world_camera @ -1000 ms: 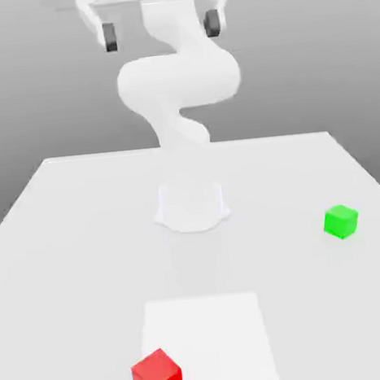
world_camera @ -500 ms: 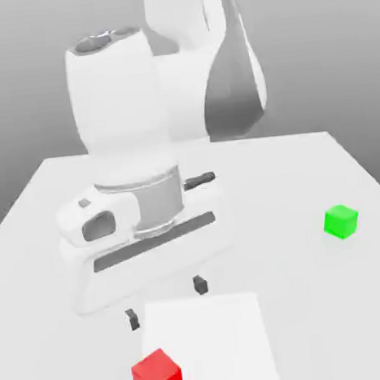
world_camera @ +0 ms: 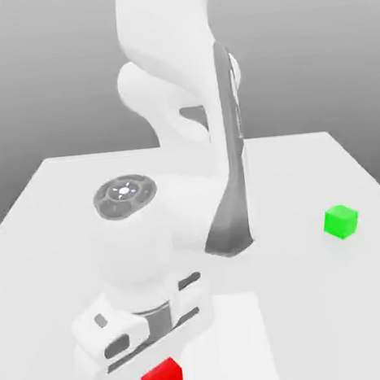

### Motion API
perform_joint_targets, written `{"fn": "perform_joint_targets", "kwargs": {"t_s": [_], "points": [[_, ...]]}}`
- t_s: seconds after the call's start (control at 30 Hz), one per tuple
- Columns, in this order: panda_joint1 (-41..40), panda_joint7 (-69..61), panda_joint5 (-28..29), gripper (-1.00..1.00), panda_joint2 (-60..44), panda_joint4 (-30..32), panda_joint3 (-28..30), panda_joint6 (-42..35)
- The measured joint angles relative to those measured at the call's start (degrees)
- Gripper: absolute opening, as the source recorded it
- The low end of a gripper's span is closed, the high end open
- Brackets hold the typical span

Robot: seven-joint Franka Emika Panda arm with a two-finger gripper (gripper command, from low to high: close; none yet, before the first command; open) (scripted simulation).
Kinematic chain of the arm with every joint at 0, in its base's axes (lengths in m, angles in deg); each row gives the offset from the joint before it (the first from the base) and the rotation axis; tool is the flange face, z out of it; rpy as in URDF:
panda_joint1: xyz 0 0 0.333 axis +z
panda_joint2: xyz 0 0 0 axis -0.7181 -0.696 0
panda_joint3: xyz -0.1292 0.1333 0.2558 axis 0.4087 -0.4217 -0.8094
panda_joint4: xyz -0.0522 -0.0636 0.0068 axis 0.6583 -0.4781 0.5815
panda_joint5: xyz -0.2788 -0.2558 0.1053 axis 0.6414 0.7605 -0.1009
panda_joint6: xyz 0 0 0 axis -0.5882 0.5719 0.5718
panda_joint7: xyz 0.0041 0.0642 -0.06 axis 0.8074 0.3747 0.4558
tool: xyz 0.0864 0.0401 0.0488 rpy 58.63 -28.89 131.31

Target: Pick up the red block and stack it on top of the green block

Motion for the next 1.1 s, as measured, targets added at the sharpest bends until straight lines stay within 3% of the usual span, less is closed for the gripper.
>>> {"fn": "perform_joint_targets", "kwargs": {"t_s": [0.17, 0.43, 0.6, 0.87, 1.0, 1.1], "points": [[3.0, 3.6, 5.0, -1.00, 8.8, 2.0, 2.8, -6.8], [15.2, 2.1, 3.3, -1.00, 17.8, 11.0, -10.6, -7.6], [31.1, 1.1, 2.1, -1.00, 24.8, 17.6, -18.3, -7.6], [45.4, 2.0, 3.7, -1.00, 36.0, 27.6, -29.8, -7.2], [45.7, 4.6, 7.5, -1.00, 31.1, 28.7, -32.3, -1.1], [44.6, 8.8, 13.5, -1.00, 24.9, 28.6, -31.9, 4.7]]}}
